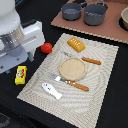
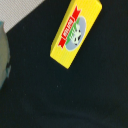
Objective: Interact with the objects in diverse but meaningful ways.
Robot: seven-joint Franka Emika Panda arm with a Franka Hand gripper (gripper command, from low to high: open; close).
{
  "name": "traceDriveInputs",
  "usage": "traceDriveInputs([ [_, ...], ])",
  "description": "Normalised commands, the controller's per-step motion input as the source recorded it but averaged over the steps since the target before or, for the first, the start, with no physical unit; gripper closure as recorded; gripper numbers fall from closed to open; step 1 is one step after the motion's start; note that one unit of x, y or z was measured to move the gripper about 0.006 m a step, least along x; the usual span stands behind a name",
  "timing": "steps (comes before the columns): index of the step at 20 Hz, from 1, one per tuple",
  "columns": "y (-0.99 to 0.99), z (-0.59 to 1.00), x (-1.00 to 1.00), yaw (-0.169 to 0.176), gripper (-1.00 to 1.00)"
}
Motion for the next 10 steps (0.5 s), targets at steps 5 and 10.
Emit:
traceDriveInputs([
  [5, 0.00, -0.10, 0.04, -0.132, -1.00],
  [10, 0.05, -0.23, 0.00, -0.027, -1.00],
])
